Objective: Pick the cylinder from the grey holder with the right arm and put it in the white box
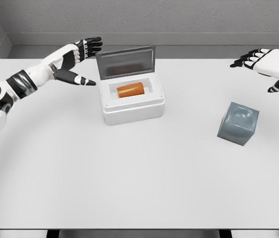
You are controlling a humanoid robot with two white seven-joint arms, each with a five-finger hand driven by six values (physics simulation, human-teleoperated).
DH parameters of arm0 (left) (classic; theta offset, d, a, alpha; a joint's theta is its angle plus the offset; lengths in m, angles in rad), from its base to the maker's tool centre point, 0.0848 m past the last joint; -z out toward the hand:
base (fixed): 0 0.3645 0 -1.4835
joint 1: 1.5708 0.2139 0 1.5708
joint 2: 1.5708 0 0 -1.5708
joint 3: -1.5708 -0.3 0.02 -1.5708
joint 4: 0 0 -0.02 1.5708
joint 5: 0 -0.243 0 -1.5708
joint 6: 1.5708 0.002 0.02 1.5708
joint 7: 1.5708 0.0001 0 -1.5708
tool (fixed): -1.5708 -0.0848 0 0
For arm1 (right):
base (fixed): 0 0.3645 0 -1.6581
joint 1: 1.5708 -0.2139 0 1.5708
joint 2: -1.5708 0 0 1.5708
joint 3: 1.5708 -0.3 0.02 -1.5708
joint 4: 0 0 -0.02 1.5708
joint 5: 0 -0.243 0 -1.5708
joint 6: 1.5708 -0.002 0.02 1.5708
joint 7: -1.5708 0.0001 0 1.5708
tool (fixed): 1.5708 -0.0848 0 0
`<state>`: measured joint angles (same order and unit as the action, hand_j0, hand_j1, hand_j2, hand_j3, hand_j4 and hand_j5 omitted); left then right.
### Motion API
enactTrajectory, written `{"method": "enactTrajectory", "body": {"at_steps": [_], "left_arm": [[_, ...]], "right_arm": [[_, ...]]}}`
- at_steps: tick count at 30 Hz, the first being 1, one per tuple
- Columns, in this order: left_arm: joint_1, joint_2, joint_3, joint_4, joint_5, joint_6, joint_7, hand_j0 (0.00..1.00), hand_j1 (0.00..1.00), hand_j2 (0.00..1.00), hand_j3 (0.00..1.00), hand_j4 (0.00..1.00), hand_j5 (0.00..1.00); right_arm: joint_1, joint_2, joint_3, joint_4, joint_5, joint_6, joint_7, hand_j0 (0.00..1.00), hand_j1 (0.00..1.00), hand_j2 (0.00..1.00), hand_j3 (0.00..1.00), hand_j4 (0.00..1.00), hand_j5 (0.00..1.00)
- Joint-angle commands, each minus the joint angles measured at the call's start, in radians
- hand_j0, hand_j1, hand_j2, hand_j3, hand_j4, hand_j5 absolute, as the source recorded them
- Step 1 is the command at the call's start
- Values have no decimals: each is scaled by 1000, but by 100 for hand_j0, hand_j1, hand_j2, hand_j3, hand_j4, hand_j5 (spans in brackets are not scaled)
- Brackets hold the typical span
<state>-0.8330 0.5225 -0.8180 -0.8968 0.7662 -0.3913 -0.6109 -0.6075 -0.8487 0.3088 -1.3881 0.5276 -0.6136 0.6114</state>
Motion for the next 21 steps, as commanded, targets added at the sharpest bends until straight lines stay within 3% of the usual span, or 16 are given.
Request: {"method": "enactTrajectory", "body": {"at_steps": [1,13,17,21], "left_arm": [[0,4,0,-39,5,0,0,100,100,100,100,100,100],[11,19,2,-60,8,-21,0,100,100,100,100,100,100],[38,48,2,-140,8,-26,0,100,100,100,100,100,100],[46,62,2,-151,8,-55,0,100,100,100,100,100,100]], "right_arm": [[0,-1,-1,0,-5,3,0,100,100,100,100,100,100],[11,0,-1,0,-5,3,0,100,100,100,100,100,100],[14,-1,1,0,-5,3,0,100,100,100,100,100,100],[17,-1,1,0,-5,3,0,100,100,100,100,100,100]]}}
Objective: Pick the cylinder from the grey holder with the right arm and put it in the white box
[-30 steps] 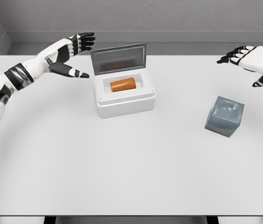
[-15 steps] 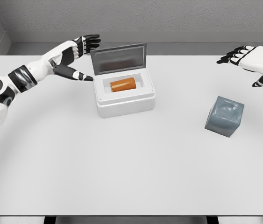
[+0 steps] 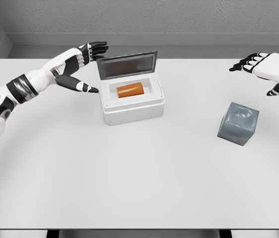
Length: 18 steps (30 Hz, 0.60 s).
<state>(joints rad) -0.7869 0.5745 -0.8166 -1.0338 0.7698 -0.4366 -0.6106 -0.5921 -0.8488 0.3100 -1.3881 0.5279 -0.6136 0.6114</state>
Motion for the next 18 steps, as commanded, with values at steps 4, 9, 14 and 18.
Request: {"method": "enactTrajectory", "body": {"at_steps": [4,9,14,18], "left_arm": [[0,13,2,-15,5,-27,0,100,100,100,100,100,100],[0,24,2,-3,13,-24,0,100,100,100,100,100,100],[17,110,4,80,6,-53,0,100,100,100,100,100,100],[23,110,7,110,3,-60,0,100,100,100,100,100,100]], "right_arm": [[2,-4,0,-2,-5,3,0,100,100,100,100,100,100],[5,-4,0,-2,-3,3,0,100,100,100,100,100,100],[14,-3,0,-2,-3,3,0,100,100,100,100,100,100],[20,1,0,-2,-3,3,0,100,100,100,100,100,100]]}}
